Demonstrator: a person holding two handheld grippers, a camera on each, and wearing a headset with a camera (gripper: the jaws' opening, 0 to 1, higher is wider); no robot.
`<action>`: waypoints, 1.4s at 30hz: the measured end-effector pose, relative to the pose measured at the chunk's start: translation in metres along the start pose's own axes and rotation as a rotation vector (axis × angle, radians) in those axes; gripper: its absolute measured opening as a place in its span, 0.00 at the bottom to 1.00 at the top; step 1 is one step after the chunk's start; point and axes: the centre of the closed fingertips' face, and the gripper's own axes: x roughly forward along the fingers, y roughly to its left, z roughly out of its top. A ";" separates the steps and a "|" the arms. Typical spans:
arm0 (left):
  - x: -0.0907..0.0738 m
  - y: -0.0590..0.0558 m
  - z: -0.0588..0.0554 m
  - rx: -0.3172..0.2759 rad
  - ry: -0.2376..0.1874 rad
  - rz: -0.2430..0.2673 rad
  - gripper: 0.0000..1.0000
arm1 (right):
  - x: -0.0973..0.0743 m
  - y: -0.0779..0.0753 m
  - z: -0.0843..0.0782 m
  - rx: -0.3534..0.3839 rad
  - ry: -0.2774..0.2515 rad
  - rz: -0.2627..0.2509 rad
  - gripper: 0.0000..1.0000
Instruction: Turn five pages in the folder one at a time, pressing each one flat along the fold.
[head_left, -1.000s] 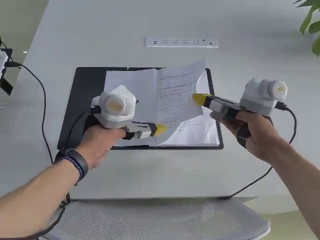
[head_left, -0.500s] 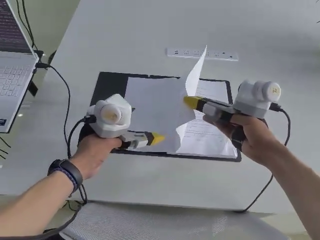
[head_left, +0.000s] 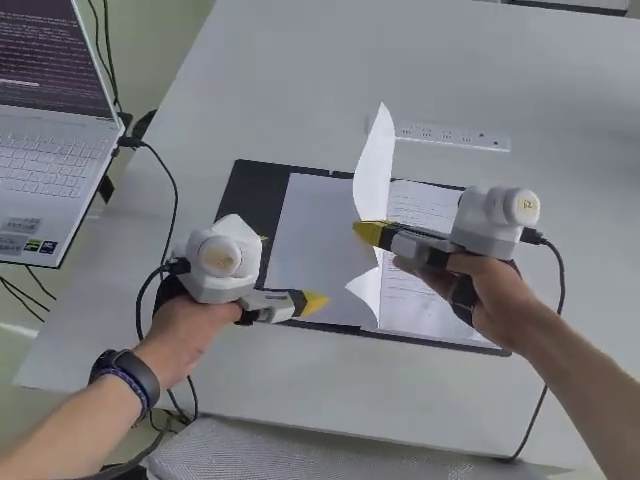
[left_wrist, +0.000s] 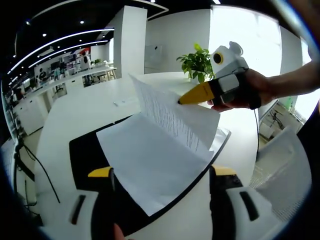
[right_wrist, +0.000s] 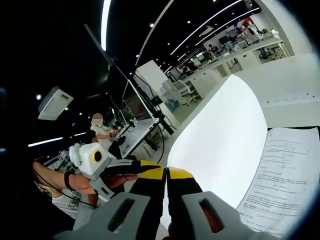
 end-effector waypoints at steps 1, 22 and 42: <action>-0.002 0.002 -0.001 -0.001 0.000 0.002 0.77 | 0.004 0.001 -0.003 0.002 0.008 0.003 0.00; -0.022 0.019 -0.021 -0.044 0.003 0.045 0.78 | 0.070 -0.028 -0.065 0.094 0.173 -0.023 0.00; -0.022 0.012 -0.029 -0.070 0.024 0.043 0.77 | 0.094 -0.064 -0.100 0.231 0.250 -0.077 0.00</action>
